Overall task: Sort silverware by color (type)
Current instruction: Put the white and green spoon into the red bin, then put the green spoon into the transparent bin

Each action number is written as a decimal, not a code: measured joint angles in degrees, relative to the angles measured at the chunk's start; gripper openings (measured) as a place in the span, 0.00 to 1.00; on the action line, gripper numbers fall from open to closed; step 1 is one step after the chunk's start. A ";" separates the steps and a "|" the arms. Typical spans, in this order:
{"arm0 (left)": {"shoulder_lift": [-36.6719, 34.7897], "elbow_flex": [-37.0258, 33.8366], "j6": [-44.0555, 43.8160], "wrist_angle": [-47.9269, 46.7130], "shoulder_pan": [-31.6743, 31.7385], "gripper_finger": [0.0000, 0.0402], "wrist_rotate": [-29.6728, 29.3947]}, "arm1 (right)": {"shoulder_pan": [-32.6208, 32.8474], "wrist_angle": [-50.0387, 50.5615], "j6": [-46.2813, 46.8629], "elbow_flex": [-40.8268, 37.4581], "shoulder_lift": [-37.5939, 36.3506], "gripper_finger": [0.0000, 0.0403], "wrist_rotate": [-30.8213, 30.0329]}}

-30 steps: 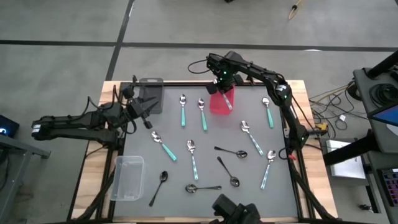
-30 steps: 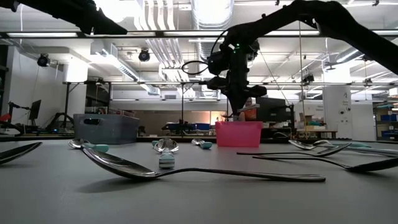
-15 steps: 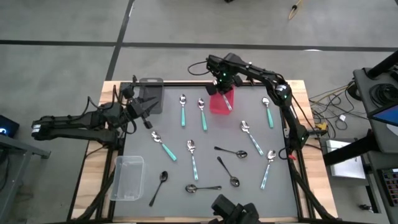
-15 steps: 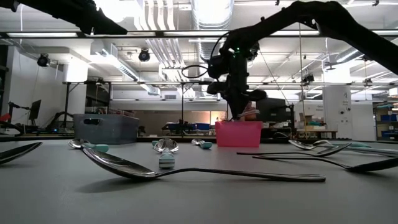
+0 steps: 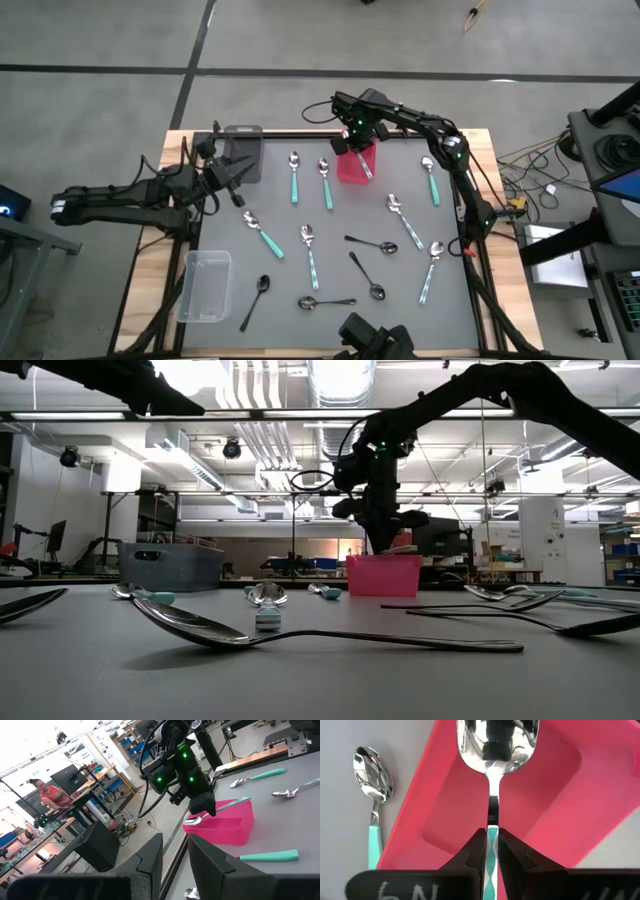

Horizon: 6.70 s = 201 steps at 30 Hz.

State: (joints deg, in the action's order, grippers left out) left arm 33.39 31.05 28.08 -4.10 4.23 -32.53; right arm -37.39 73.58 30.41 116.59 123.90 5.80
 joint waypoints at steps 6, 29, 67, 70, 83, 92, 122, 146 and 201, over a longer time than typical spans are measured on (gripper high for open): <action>0.00 0.00 0.02 0.00 0.00 0.19 0.02 | 0.00 -0.89 -0.16 -1.71 -0.02 0.07 0.01; 0.01 0.00 0.28 0.02 0.00 0.19 0.00 | 0.00 -7.63 -2.62 -8.21 -0.09 0.07 0.00; 0.02 0.00 -0.59 0.11 0.00 0.19 0.00 | 1.12 -9.22 -5.44 -8.01 -8.94 0.31 -3.43; 0.02 0.00 -2.60 0.15 0.00 0.19 0.02 | 3.61 -9.27 -8.45 -8.01 -11.43 0.30 -9.88; 1.97 -0.02 -33.70 -10.00 0.00 0.19 1.50 | 17.41 -16.58 -21.16 -10.88 -22.28 0.29 -16.52; 7.34 -0.02 -60.39 -16.96 -0.04 0.19 11.60 | 25.41 -37.09 -25.57 -27.52 -32.80 0.29 -17.96; 34.14 16.34 -109.25 -44.26 -9.65 0.19 31.34 | 29.88 -71.60 -40.13 -67.83 -56.17 0.29 -20.85; 52.02 24.31 -116.39 -51.94 -10.35 0.29 23.41 | 27.98 -63.56 -41.72 -68.27 -56.17 0.29 -20.92; 52.06 8.66 -106.72 -30.94 -12.97 0.32 14.37 | 27.61 -64.06 -41.31 -68.28 -56.13 0.29 -20.90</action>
State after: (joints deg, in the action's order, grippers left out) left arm 85.45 39.70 -78.65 -35.04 -8.74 -18.16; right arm -9.78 9.52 -10.90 48.31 67.77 -15.09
